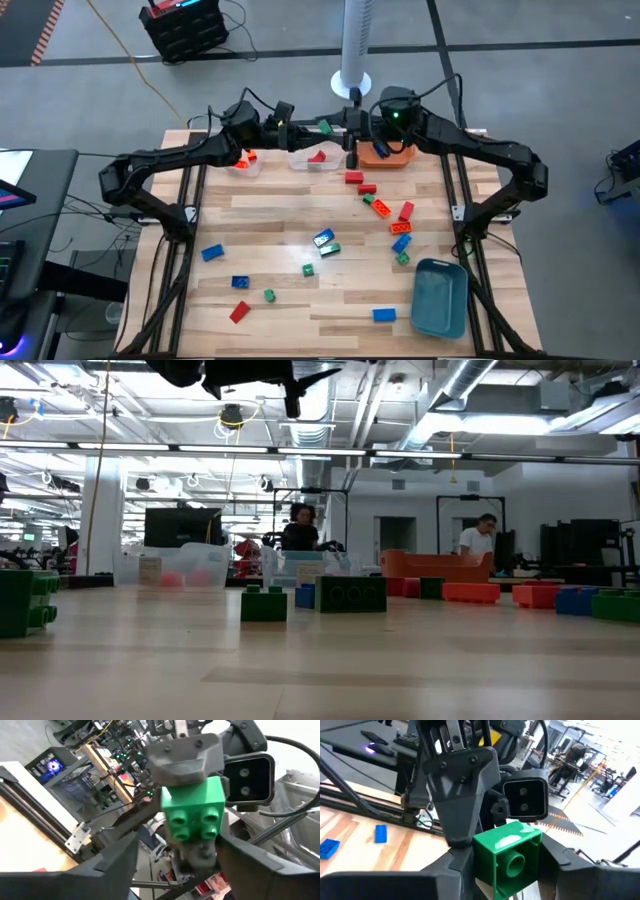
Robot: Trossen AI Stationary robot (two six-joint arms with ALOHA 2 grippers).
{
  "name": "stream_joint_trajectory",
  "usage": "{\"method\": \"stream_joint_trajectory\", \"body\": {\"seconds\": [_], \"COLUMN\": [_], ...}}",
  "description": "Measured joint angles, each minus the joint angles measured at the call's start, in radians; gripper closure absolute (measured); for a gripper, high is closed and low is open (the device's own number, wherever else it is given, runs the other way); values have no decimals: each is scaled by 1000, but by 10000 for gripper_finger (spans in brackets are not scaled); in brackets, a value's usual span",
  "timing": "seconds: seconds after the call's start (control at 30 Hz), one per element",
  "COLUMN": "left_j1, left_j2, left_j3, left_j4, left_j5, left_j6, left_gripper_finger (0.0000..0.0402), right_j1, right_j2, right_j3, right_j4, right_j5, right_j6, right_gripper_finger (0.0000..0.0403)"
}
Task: Sort blocks
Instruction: Put the green game piece into the blue bin
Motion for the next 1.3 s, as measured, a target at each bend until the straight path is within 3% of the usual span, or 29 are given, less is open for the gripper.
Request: {"method": "stream_joint_trajectory", "body": {"seconds": [0.13, 0.3, 0.43, 0.57, 0.7, 0.87, 0.97, 1.1, 1.3], "left_j1": [42, 100, 121, 125, 126, 128, 128, 128, 128], "left_j2": [0, -37, -61, -60, -61, -71, -91, -138, -199], "left_j3": [0, 0, 0, 0, 0, 0, 0, 0, 0], "left_j4": [-7, -188, -454, -587, -603, -611, -640, -720, -774], "left_j5": [51, 93, 1, -63, -69, -36, 9, 18, 20], "left_j6": [0, 136, 380, 498, 528, 524, 538, 579, 629], "left_gripper_finger": [99, 99, 109, 111, 111, 112, 112, 112, 112], "right_j1": [-1, -4, 13, 129, 258, 407, 490, 622, 819], "right_j2": [-4, -12, -9, -2, -32, -105, -200, -305, -355], "right_j3": [100, 249, 260, 257, 138, -161, -331, -517, -703], "right_j4": [-208, -718, -1110, -1372, -1315, -1240, -1066, -851, -655], "right_j5": [26, 16, -105, -150, -228, -301, -372, -384, -401], "right_j6": [49, 265, 452, 577, 731, 968, 1191, 1524, 1904], "right_gripper_finger": [256, 254, 252, 258, 257, 258, 258, 258, 255]}}
